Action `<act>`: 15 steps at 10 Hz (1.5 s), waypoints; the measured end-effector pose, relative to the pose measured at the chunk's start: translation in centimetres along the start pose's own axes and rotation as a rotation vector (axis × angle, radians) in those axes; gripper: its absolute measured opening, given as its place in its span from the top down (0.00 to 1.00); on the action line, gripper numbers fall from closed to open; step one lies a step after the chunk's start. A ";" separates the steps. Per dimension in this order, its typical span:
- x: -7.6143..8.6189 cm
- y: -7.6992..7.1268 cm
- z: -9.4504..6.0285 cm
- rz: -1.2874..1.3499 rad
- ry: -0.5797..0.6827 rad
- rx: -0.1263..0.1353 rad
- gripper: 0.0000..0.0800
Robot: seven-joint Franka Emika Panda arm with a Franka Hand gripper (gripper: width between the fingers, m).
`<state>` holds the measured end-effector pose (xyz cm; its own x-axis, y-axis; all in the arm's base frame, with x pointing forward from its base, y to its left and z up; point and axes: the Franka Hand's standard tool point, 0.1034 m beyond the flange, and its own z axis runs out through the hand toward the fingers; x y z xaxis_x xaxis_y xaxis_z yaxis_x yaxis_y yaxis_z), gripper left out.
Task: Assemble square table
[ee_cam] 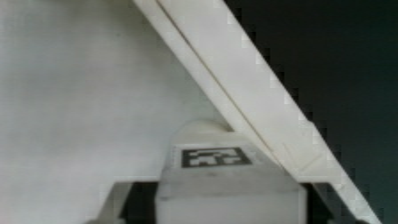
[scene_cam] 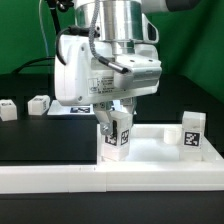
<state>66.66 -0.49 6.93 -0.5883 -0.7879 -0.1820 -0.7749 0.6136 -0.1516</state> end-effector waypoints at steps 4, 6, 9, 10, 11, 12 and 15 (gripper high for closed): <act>0.1 0.6 -0.1 -0.650 -0.008 -0.042 0.20; 0.1 0.8 0.0 -0.832 -0.011 -0.044 0.19; 0.3 0.7 0.0 -1.183 -0.004 -0.060 0.19; 0.1 0.2 -0.3 -1.374 0.007 -0.083 0.19; -0.3 -0.5 -0.6 -1.514 0.011 -0.094 0.19; -0.2 -0.4 -0.5 -1.501 0.012 -0.095 0.19; -0.2 -0.3 -0.5 -1.426 0.013 -0.094 0.41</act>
Offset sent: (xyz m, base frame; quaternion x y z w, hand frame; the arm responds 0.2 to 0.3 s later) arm -0.0098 0.0225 -0.0038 -0.0346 -0.0642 -0.3780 0.9229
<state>66.91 -0.53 7.46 0.6918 -0.7179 0.0778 -0.7068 -0.6953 -0.1303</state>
